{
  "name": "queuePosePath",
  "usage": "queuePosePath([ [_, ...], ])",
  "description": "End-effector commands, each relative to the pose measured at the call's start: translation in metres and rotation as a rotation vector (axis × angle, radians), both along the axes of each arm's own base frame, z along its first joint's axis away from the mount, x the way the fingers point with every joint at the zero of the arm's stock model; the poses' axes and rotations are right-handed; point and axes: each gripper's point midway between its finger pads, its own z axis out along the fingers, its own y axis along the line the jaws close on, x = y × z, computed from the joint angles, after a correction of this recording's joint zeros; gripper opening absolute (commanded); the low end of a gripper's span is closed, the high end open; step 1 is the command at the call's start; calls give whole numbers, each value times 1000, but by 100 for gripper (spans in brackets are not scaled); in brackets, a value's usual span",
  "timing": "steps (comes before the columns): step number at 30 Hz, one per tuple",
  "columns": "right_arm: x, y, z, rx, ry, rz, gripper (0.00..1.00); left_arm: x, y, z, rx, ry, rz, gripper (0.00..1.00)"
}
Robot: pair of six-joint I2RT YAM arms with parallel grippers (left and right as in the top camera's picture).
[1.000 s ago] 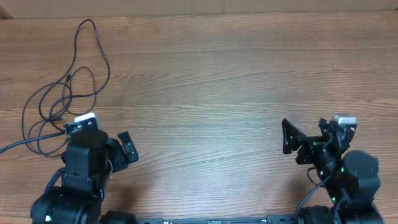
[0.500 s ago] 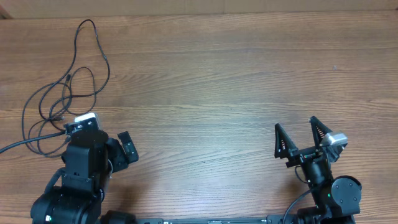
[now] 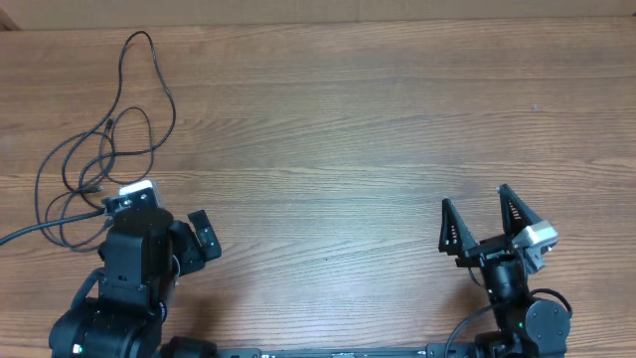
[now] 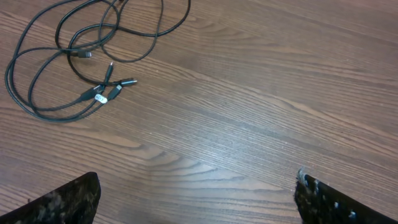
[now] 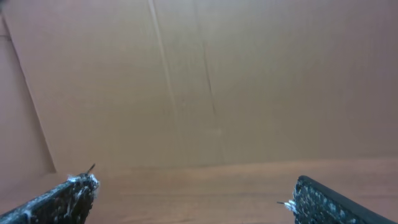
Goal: Untangle cables
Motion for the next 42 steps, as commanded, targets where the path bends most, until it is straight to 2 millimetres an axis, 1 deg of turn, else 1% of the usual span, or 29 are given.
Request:
queuePosePath([
  [1, 2, -3, -7, 1, -5, -23, 100, 0, 3, -1, 4, -1, 22, 100],
  [3, 3, -9, -7, 12, -4, -60, 100, 0, 3, -1, 4, 0, 21, 99],
  [6, 4, -13, -8, 17, 1, -86, 100, 0, 3, -1, 4, 0, 21, 99],
  [9, 6, -13, -17, 10, 37, -86, 100, 0, 3, -1, 4, 0, 21, 100],
  [13, 10, -12, -44, -14, 147, -87, 100, 0, 3, -1, 4, 0, 21, 99],
  [16, 11, -12, -74, -40, 264, -86, 100, 0, 3, -1, 4, 0, 21, 100],
  [25, 11, -12, -72, -38, 258, -86, 100, 0, 3, -1, 4, 0, 21, 99],
  [35, 10, -5, -71, -40, 252, -73, 100, 0, 3, -1, 4, 0, 21, 100],
  [42, 10, -4, -71, -40, 253, -69, 100, 0, 3, -1, 4, 0, 21, 99],
])
